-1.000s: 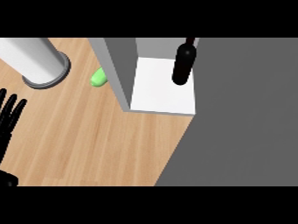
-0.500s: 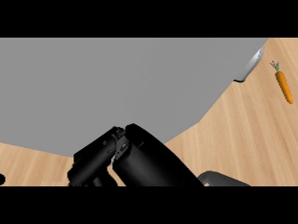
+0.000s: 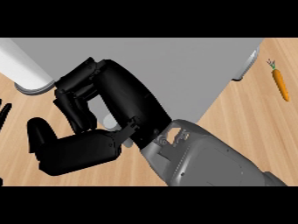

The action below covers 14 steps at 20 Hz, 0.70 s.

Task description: Pick up the wine, place it into the cabinet and close the cabinet

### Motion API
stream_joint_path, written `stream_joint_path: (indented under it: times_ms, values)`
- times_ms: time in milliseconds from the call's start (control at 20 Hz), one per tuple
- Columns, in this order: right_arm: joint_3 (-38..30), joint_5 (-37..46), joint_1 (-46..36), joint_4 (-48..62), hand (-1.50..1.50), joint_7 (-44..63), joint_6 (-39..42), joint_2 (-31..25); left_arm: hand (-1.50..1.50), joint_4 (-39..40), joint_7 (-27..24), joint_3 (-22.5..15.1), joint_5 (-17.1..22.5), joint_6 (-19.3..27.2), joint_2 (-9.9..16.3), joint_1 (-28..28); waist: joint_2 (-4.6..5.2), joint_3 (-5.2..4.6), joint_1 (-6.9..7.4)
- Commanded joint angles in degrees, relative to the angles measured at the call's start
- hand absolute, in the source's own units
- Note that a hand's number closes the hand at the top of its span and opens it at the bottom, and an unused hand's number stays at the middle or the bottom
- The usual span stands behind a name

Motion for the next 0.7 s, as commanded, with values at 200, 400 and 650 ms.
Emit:
stream_joint_path:
  times_ms: [200, 400, 650]
  values:
    - [-7.2, -1.6, 1.9, 9.2, 1.5, -4.4, 6.7, -0.2, -1.5, -1.8, 3.5, 2.9, 0.4, 1.3, -1.0, -0.8, 0.0, 0.02, -0.8]
    - [-8.6, 0.0, 4.5, 13.8, 1.5, -10.7, 10.0, -1.3, -1.5, 0.0, 3.1, 2.6, -2.0, 2.0, -2.9, -3.4, 0.06, 0.01, -0.98]
    - [-13.3, -0.7, 0.6, 23.9, 1.5, -16.1, 15.4, -2.7, -1.5, 3.6, 1.0, 3.7, -2.1, -3.2, -2.8, -2.7, 0.47, -0.04, -0.31]
